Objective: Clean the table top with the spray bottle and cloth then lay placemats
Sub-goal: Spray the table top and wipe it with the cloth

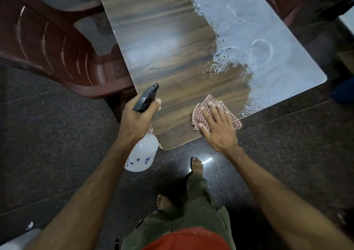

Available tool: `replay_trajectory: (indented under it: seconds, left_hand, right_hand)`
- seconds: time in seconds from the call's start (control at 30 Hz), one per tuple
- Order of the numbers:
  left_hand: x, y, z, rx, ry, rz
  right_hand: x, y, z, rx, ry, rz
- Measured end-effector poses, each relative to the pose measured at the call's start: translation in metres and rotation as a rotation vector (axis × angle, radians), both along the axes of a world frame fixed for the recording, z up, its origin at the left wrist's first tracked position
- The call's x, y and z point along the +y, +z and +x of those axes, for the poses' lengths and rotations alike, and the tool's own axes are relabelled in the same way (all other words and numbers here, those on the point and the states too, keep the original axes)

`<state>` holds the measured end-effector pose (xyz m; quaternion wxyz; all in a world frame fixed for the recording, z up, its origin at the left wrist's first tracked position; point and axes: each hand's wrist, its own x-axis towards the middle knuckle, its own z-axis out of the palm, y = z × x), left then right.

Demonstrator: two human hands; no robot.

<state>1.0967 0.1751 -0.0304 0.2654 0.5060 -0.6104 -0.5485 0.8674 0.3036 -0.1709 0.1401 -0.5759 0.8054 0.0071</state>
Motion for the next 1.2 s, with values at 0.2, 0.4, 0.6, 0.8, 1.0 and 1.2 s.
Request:
replay_trajectory:
  seconds: [0.2, 0.4, 0.6, 0.8, 1.0, 1.2]
  left_hand:
    - [-0.008, -0.001, -0.03, -0.047, -0.017, -0.014]
    - [-0.014, -0.001, -0.081, -0.086, -0.04, -0.015]
    - [-0.03, -0.001, -0.129, -0.097, -0.03, 0.008]
    - [-0.049, -0.006, -0.159, -0.116, -0.009, 0.025]
    - [-0.058, -0.009, -0.193, -0.099, -0.011, 0.046]
    - [-0.067, 0.001, -0.217, -0.08, 0.03, 0.085]
  right_hand:
    - [-0.034, 0.0, -0.101, 0.016, -0.276, 0.021]
    - [-0.068, -0.002, -0.08, 0.002, -0.121, 0.035]
    - [-0.02, -0.008, -0.101, -0.011, 0.045, 0.004]
    - [-0.109, -0.003, -0.181, -0.018, -0.179, -0.042]
    - [-0.175, 0.001, -0.145, -0.058, 0.037, -0.039]
    - [-0.092, -0.003, -0.134, -0.097, 0.214, -0.026]
